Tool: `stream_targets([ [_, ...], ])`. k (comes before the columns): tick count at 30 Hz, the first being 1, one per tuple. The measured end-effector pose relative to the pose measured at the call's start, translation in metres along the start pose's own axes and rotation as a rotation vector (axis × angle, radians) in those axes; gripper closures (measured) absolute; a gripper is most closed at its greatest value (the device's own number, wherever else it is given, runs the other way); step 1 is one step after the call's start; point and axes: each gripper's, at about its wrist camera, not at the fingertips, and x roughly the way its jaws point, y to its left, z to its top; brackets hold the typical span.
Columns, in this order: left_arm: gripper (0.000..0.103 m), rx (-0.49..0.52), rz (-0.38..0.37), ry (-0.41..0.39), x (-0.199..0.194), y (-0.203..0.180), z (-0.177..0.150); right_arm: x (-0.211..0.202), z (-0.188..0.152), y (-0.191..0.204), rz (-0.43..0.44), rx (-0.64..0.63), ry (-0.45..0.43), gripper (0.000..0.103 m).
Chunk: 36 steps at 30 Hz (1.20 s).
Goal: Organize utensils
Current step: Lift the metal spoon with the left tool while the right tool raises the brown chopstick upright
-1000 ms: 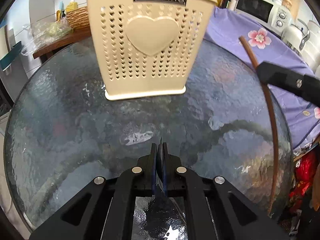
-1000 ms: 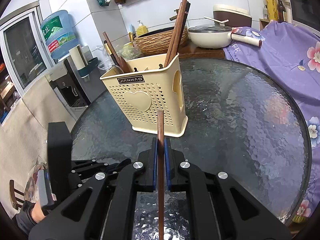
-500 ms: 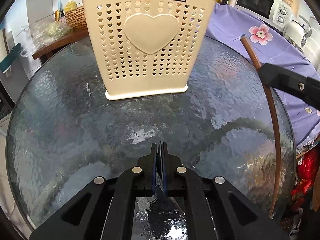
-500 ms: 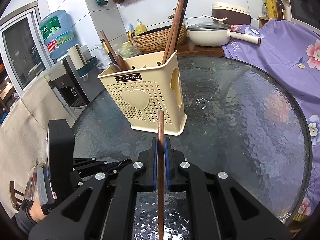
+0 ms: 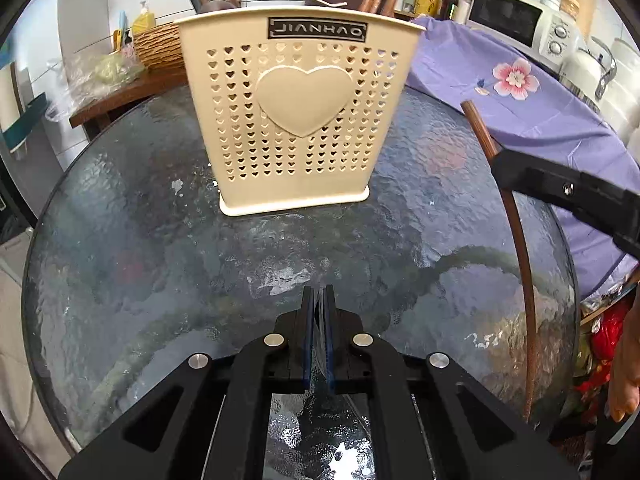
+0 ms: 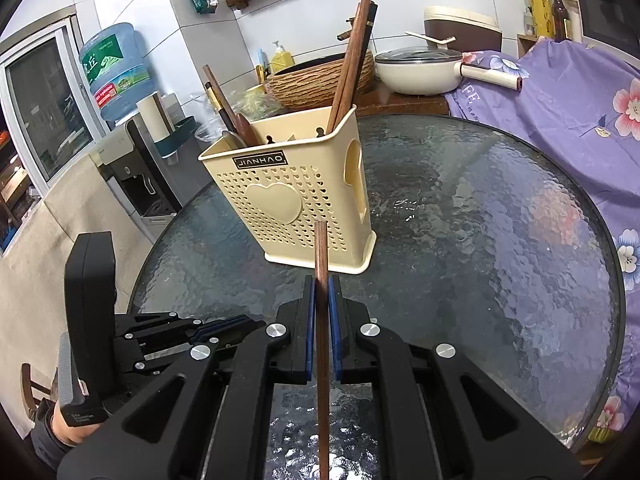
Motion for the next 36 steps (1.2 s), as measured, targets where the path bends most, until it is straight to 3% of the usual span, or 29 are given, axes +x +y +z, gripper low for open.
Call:
stream_targets([
  [8, 0.094, 0.033, 0.029, 0.036, 0.011, -0.002, -0.007, 0.0, -0.001, -0.001, -0.005, 0.005, 0.004, 0.095],
  [12, 0.071, 0.041, 0.035, 0.04, 0.014, -0.003, -0.01, 0.002, -0.002, -0.001, -0.005, 0.006, 0.008, 0.095],
  [17, 0.073, 0.025, 0.027, 0.035, 0.014, 0.001, -0.013, 0.003, -0.003, -0.001, -0.006, 0.008, 0.012, 0.095],
  [21, 0.085, 0.017, 0.026, 0.035, 0.013, 0.005, -0.013, 0.004, -0.004, -0.001, -0.005, 0.01, 0.013, 0.095],
  [33, 0.085, 0.035, 0.001, 0.047, 0.016, 0.008, -0.013, 0.005, -0.004, -0.001, -0.001, 0.009, 0.018, 0.095],
  [36, 0.094, 0.026, -0.013, 0.05, 0.017, 0.01, -0.012, 0.005, -0.004, -0.002, 0.004, 0.014, 0.021, 0.095],
])
